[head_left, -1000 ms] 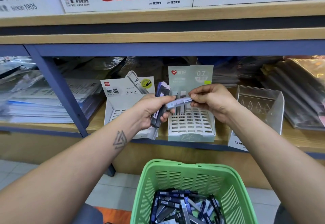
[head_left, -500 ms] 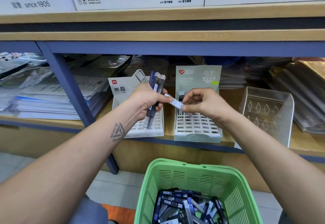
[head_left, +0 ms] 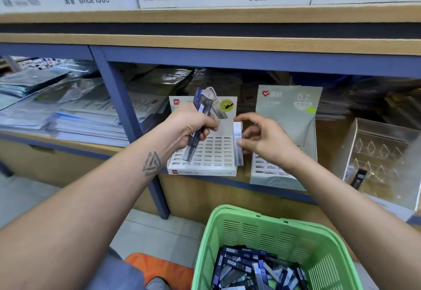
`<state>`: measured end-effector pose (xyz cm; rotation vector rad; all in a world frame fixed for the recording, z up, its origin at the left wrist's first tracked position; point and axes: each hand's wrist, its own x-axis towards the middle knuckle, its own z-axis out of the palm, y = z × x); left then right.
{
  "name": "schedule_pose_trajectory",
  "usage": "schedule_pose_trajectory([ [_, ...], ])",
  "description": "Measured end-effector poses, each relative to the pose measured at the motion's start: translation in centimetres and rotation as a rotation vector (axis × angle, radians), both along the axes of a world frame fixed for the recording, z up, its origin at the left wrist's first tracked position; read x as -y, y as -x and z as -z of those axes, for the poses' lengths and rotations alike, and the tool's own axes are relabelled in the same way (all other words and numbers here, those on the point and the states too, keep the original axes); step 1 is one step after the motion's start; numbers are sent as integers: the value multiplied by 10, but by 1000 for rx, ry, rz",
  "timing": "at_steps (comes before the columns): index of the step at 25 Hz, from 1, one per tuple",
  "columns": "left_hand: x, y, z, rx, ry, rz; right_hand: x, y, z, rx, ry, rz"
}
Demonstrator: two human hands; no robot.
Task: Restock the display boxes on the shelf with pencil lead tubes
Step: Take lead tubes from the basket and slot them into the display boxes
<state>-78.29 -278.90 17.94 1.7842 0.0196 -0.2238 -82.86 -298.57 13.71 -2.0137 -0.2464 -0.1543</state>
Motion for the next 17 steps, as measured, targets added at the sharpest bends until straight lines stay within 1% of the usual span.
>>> schedule_pose_trajectory([
  [4, -52, -14, 7, 66, -154, -216, -42, -19, 11, 202, 34, 117],
  [7, -81, -23, 22, 119, -294, -313, -79, -37, 14, 300, 57, 161],
  [11, -94, -26, 34, 97, -349, -302, -121, -66, 26, 398, 191, 216],
  [17, -93, -39, 52, 10, -394, -254, -150, -98, 39, 378, 322, 284],
])
